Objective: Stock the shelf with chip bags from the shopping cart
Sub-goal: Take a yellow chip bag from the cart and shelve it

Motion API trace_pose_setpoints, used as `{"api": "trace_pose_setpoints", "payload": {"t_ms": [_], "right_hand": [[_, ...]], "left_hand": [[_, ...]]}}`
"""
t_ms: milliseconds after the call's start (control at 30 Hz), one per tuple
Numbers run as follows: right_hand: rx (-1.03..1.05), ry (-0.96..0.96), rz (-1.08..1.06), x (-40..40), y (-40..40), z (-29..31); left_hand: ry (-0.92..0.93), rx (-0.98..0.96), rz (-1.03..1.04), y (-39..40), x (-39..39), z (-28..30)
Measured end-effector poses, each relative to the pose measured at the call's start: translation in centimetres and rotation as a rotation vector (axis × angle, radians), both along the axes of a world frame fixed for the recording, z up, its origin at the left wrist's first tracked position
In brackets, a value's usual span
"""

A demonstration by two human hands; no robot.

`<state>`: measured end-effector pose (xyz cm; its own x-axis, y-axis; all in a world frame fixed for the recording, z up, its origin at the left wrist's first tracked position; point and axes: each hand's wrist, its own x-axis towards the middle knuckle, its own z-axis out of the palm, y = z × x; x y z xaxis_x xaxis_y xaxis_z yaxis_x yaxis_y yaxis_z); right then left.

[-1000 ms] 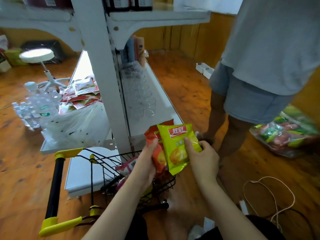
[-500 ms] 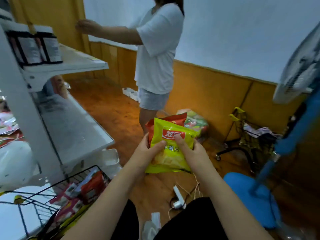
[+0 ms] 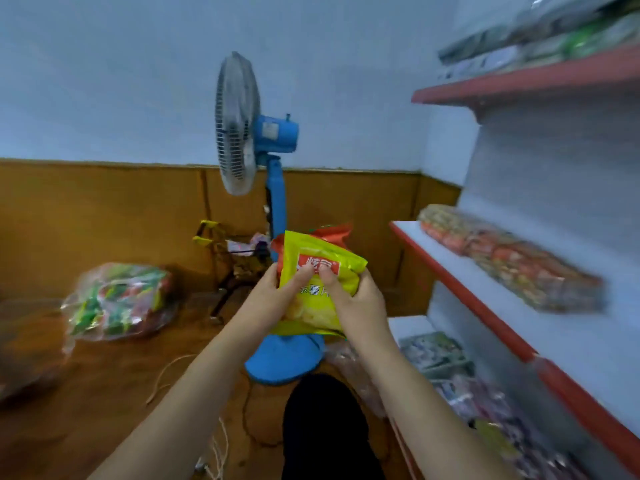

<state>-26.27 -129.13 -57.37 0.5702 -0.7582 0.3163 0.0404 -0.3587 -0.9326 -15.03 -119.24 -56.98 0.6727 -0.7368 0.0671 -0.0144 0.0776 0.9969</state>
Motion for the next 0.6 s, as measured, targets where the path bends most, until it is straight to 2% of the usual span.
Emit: {"api": "trace_pose_setpoints", "payload": {"t_ms": [200, 333, 467, 600], "right_hand": [[-0.063, 0.125, -0.399, -11.1, -7.2, -0.1], [-0.145, 0.24, -0.74, -20.3, -10.0, -0.7], [-0.081, 0.305, -0.956, -30.2, -10.8, -1.4], [-0.025, 0.282, -1.127, -37.8, -10.3, -2.7]], "left_hand": [[-0.042, -0.02, -0.31, -11.3, -9.0, -0.7], [-0.065, -0.025, -0.55, -18.1, -16.8, -1.6], [-0.034, -0.037, -0.805, -23.1, -26.3, -2.6], [-0.088, -0.052, -1.019, -25.5, -34.9, -3.9]]}}
